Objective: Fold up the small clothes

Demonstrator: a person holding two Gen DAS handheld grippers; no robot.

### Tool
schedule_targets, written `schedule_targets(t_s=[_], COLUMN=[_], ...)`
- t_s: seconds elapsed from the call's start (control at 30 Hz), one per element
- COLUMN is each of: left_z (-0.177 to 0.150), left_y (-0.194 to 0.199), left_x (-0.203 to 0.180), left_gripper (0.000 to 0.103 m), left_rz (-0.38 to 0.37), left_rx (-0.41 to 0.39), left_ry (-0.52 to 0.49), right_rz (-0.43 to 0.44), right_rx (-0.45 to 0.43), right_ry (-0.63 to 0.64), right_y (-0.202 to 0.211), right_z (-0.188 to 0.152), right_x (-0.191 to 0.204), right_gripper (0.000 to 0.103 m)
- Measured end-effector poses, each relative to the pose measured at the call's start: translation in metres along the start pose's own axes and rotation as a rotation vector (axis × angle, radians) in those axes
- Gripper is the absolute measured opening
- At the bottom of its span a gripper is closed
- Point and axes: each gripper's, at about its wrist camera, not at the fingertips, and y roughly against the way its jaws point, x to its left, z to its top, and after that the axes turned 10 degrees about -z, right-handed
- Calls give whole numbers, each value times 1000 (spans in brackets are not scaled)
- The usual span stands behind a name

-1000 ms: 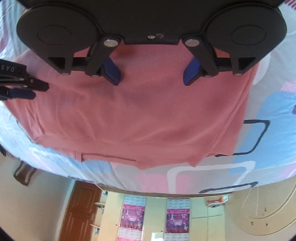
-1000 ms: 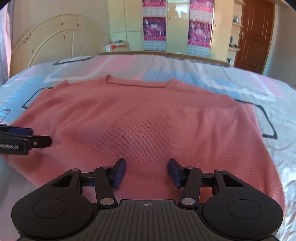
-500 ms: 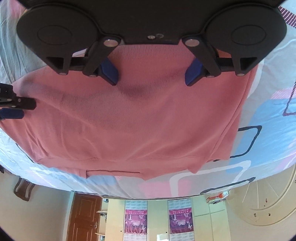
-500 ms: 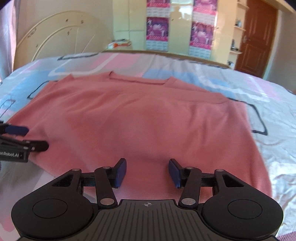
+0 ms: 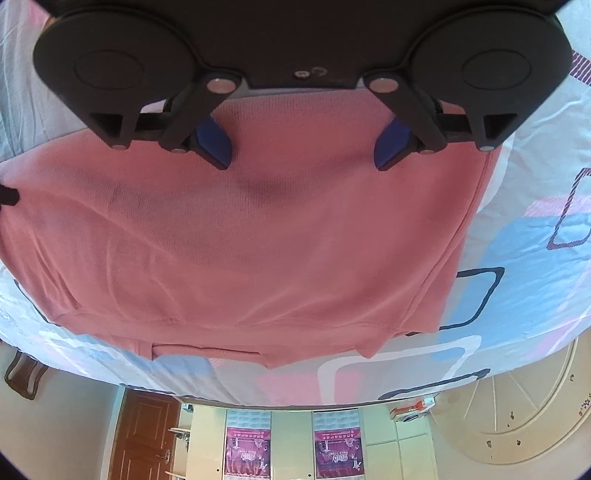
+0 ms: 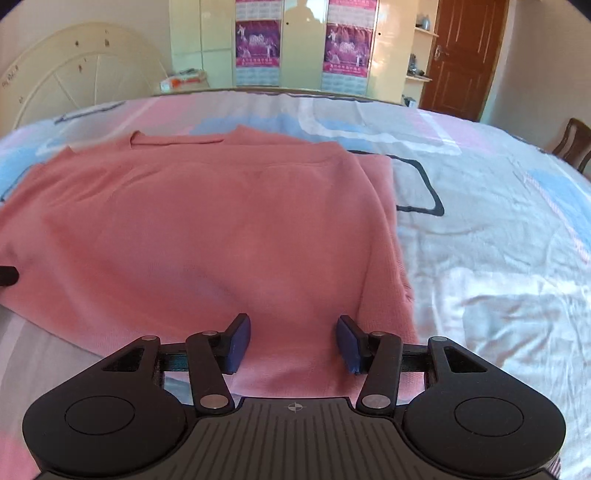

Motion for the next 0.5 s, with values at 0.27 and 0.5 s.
schedule_targets(t_s=[0.27,0.5], left_z=[0,5], left_y=[4,10], left_x=[11,27], left_gripper=[89,89], left_rz=[12,3], left_rx=[17,-1], left_ry=[46,77], right_rz=[10,93], right_rx=[-25,-66], right_ry=[-36,-16], right_y=[21,35], right_z=[10,32], right_x=[-3,43], right_gripper=[51,51])
